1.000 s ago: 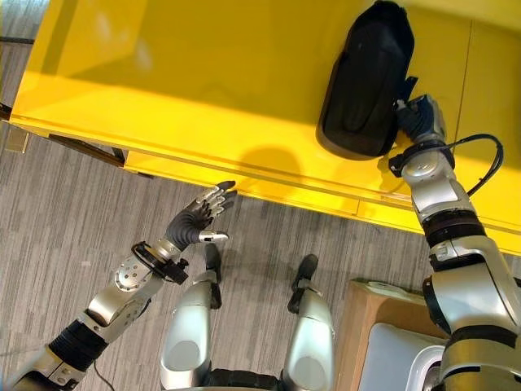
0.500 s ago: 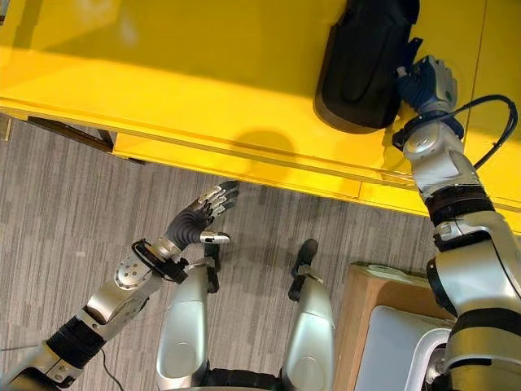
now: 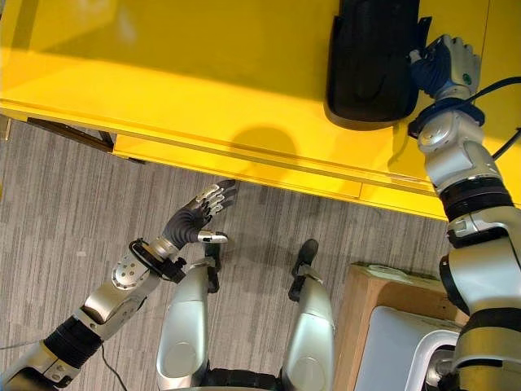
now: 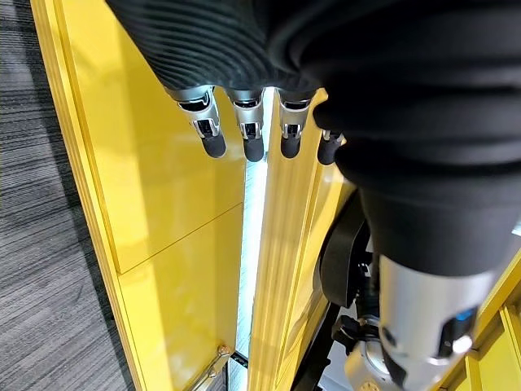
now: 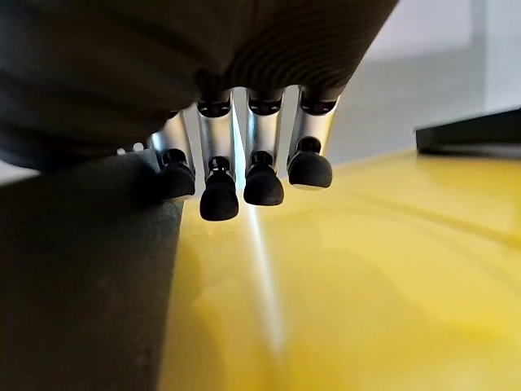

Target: Move parts from the plastic box to the shelf.

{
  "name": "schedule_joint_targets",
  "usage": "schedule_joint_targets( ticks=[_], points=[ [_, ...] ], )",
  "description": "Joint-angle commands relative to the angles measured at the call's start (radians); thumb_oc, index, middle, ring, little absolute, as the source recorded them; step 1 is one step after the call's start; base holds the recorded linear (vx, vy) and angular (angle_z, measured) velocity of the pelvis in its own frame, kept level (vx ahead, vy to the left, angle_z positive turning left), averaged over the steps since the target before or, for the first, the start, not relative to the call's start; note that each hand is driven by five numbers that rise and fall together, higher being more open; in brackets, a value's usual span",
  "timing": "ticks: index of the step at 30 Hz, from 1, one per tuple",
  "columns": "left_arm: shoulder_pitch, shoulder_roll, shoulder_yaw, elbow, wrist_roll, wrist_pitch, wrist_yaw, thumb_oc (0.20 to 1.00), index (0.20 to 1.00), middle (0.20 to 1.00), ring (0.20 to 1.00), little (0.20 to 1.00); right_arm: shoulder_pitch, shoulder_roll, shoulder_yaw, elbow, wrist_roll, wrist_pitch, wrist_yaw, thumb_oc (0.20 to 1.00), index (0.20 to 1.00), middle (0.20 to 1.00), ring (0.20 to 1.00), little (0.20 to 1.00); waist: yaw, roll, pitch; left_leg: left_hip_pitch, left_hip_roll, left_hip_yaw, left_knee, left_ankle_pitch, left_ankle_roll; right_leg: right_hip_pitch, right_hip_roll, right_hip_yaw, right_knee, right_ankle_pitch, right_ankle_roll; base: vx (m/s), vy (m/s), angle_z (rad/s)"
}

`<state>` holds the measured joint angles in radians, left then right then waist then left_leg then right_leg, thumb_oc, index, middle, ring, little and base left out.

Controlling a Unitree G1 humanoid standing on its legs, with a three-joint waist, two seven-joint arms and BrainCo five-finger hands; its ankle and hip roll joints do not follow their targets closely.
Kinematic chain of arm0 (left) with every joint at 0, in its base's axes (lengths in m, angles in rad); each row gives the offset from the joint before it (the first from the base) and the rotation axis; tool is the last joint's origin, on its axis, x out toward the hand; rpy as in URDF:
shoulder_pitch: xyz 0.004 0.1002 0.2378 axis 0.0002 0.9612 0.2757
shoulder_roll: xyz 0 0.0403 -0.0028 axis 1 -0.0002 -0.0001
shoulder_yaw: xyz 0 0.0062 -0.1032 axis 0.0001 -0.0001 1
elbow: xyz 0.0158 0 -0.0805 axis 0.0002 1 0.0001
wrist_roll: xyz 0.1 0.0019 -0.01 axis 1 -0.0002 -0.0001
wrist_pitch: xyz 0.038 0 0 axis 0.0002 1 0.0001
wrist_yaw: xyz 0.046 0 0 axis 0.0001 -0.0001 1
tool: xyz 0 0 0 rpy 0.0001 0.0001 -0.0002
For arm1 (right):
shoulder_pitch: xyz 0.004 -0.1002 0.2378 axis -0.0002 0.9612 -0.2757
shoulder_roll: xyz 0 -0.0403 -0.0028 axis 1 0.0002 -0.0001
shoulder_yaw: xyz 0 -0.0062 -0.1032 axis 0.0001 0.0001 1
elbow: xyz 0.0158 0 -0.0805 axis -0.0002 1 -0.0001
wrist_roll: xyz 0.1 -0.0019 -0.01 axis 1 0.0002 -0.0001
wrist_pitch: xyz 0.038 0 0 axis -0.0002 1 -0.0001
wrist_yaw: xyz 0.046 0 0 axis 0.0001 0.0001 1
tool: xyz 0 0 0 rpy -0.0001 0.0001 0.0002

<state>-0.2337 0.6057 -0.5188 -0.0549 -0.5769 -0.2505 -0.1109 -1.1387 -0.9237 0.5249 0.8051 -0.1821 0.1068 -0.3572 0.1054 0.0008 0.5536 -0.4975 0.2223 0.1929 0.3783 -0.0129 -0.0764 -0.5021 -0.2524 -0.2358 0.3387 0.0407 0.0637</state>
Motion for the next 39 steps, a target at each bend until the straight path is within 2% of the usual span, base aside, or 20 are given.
schedule_joint_targets(
  ticks=[1, 6, 15, 24, 32, 39],
  points=[
    [0.061, 0.010, 0.004, -0.114, 0.001, -0.061, -0.029, 1.000, 1.000, 1.000, 1.000, 1.000, -0.118, -0.106, 0.065, 0.011, -0.022, 0.003, -0.033, 0.200, 0.200, 0.200, 0.200, 0.200, 0.019, 0.015, -0.034, 0.052, -0.045, -0.044, -0.085, 0.010, 0.003, 0.064, 0.064, 0.002, 0.172, -0.210, -0.009, 0.00, 0.000, 0.00],
    [0.065, 0.016, 0.002, -0.115, -0.002, -0.056, -0.035, 1.000, 1.000, 1.000, 1.000, 1.000, -0.137, -0.121, 0.078, 0.040, -0.030, -0.003, -0.037, 0.200, 0.200, 0.200, 0.200, 0.200, 0.021, 0.019, -0.034, 0.054, -0.045, -0.045, -0.089, 0.012, 0.003, 0.064, 0.064, 0.000, 0.175, -0.213, -0.010, 0.00, -0.009, -0.01],
    [0.072, 0.014, -0.002, -0.119, -0.006, -0.058, -0.044, 1.000, 1.000, 1.000, 1.000, 1.000, -0.166, -0.125, 0.063, 0.075, 0.013, 0.051, -0.083, 0.200, 0.200, 0.200, 0.200, 0.200, 0.018, 0.033, -0.034, 0.056, -0.046, -0.042, -0.089, 0.010, 0.000, 0.057, 0.062, 0.000, 0.188, -0.225, -0.017, 0.00, -0.009, -0.01],
    [0.068, 0.003, -0.014, -0.118, -0.009, -0.059, -0.031, 1.000, 1.000, 1.000, 1.000, 1.000, -0.185, -0.106, 0.062, 0.096, -0.012, 0.054, -0.103, 0.200, 0.200, 0.200, 0.200, 0.200, 0.019, 0.054, -0.034, 0.045, -0.054, -0.042, -0.085, 0.008, 0.003, 0.034, 0.057, -0.001, 0.213, -0.235, -0.024, 0.00, 0.000, 0.00],
    [0.074, 0.001, -0.020, -0.120, -0.001, -0.060, -0.026, 1.000, 1.000, 1.000, 1.000, 1.000, -0.229, -0.094, 0.087, 0.110, -0.006, 0.064, -0.111, 0.200, 0.200, 0.200, 0.200, 0.200, 0.019, 0.068, -0.034, 0.042, -0.051, -0.035, -0.100, 0.017, -0.003, 0.024, 0.047, -0.004, 0.193, -0.222, -0.018, 0.00, 0.000, 0.00],
    [0.088, 0.000, -0.017, -0.123, -0.014, -0.053, -0.044, 1.000, 1.000, 1.000, 1.000, 1.000, -0.242, -0.096, 0.092, 0.122, -0.018, 0.065, -0.120, 0.200, 0.200, 0.200, 0.200, 0.200, 0.022, 0.083, -0.034, 0.037, -0.055, -0.041, -0.089, 0.014, -0.003, 0.010, 0.048, -0.006, 0.235, -0.245, -0.029, 0.03, -0.010, 0.00]
  ],
)
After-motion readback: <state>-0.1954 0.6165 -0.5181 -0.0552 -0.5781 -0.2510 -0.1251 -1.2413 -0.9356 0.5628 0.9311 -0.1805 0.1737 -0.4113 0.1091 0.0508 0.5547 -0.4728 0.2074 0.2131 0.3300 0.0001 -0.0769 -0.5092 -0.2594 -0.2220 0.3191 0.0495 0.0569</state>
